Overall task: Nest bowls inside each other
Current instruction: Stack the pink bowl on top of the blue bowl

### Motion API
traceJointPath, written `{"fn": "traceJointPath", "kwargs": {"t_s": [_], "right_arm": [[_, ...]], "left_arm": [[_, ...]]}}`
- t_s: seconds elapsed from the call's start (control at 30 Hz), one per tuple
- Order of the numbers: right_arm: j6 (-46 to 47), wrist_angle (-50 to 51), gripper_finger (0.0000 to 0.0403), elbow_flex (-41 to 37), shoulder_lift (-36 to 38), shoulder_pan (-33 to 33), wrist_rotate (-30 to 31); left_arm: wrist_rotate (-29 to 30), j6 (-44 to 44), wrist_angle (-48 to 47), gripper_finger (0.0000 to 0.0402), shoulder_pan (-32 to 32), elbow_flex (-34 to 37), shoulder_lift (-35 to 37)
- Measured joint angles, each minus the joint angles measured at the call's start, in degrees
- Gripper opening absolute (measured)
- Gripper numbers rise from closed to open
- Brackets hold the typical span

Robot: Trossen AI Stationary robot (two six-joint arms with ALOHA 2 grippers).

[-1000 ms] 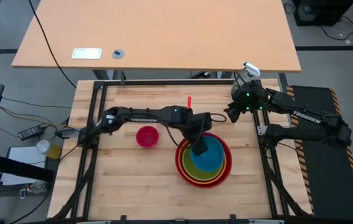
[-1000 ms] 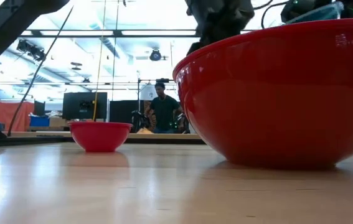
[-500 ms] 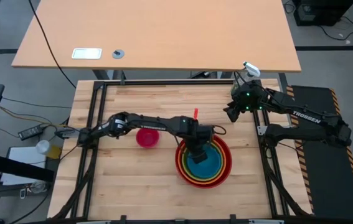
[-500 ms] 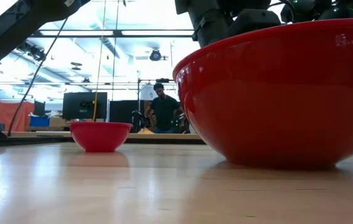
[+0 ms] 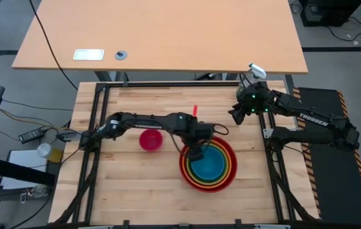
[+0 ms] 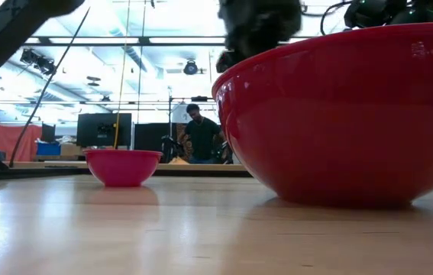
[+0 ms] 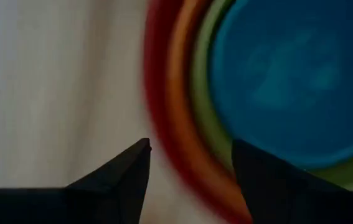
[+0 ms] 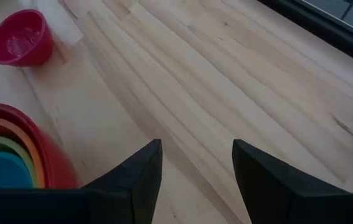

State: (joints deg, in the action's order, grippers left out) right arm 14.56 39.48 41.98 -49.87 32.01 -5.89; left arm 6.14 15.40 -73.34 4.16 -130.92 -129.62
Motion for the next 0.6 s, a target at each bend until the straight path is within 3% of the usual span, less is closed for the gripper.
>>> {"fn": "traceJointPath", "kwargs": {"t_s": [0.07, 0.2, 0.6], "right_arm": [[0.5, 0.0, 0.0201, 0.0, 0.0, 0.0, 0.0], [0.7, 0.0, 0.0201, 0.0, 0.0, 0.0, 0.0], [0.9, -1.3, 0.0201, 0.0, 0.0, 0.0, -0.1]], "left_arm": [[2.8, -2.9, -0.2, 0.0221, 0.6, 3.0, 2.3], [3.0, -5.2, 4.6, 0.0198, 0.3, 12.7, 8.5], [1.4, 3.5, 19.3, 0.0167, -7.7, 56.6, 36.2]]}}
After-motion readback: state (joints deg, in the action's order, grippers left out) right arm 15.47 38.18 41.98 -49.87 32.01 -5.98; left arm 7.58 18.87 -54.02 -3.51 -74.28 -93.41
